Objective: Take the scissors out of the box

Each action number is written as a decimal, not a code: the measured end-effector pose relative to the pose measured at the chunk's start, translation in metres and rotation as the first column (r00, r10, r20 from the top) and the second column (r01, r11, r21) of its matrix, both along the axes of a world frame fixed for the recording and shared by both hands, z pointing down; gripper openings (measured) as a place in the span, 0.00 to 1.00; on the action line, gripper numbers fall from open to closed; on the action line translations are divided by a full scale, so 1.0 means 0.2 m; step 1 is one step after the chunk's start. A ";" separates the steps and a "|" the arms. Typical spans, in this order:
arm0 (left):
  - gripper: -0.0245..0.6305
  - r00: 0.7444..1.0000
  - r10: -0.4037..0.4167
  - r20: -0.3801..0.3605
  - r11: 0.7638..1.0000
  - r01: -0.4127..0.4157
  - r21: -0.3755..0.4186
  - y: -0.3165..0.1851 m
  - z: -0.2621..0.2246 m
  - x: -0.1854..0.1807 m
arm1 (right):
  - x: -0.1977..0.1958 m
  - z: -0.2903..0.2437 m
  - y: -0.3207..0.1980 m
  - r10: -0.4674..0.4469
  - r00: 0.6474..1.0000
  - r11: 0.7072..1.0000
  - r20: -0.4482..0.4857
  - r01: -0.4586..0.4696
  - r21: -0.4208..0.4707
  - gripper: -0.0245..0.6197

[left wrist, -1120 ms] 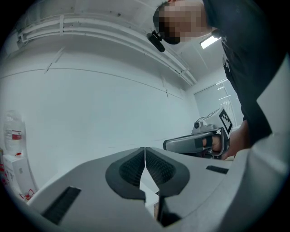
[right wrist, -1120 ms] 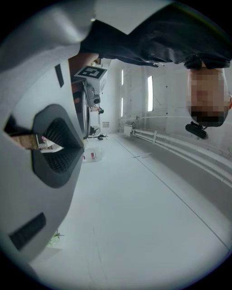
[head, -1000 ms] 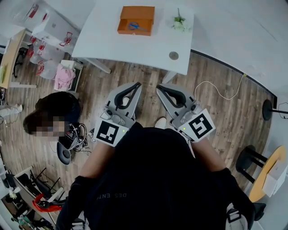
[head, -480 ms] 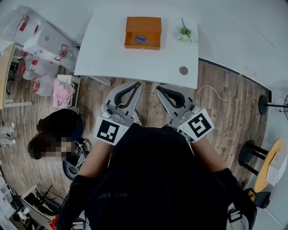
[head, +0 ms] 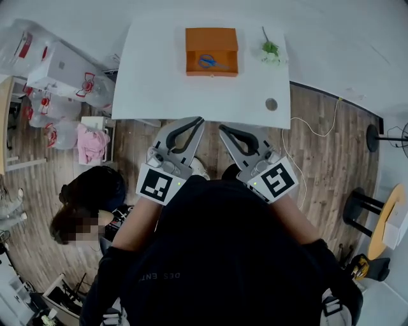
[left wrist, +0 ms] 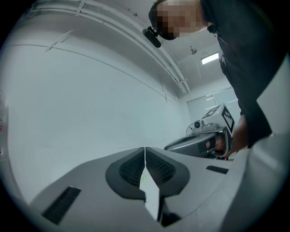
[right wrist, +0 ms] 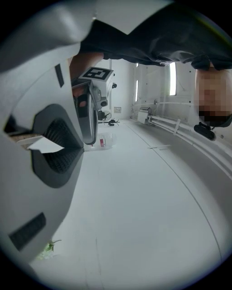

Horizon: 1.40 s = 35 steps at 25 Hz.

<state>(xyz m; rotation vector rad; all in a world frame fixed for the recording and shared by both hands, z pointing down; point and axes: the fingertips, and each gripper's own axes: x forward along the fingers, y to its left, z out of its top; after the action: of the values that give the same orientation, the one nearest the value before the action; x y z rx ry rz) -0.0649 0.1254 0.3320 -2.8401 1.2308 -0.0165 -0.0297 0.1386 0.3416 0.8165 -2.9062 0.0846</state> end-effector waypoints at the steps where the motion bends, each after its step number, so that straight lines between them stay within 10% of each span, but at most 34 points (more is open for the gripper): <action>1: 0.07 1.000 0.002 -0.003 1.000 -0.002 -0.003 -0.02 0.00 -0.01 | 0.00 0.01 -0.02 0.006 1.000 1.000 -0.004 -0.006 -0.001 0.03; 35: 0.07 0.991 -0.131 0.027 0.989 0.133 -0.065 -1.10 0.23 0.08 | 0.16 0.54 -1.28 -0.090 0.981 0.978 -0.170 0.055 -0.199 0.09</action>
<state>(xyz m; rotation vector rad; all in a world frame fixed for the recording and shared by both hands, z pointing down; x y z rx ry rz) -0.0497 -0.0942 0.3777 -2.7989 1.4377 -0.0961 0.0015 -0.1173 0.4501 0.6489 -2.7032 0.2683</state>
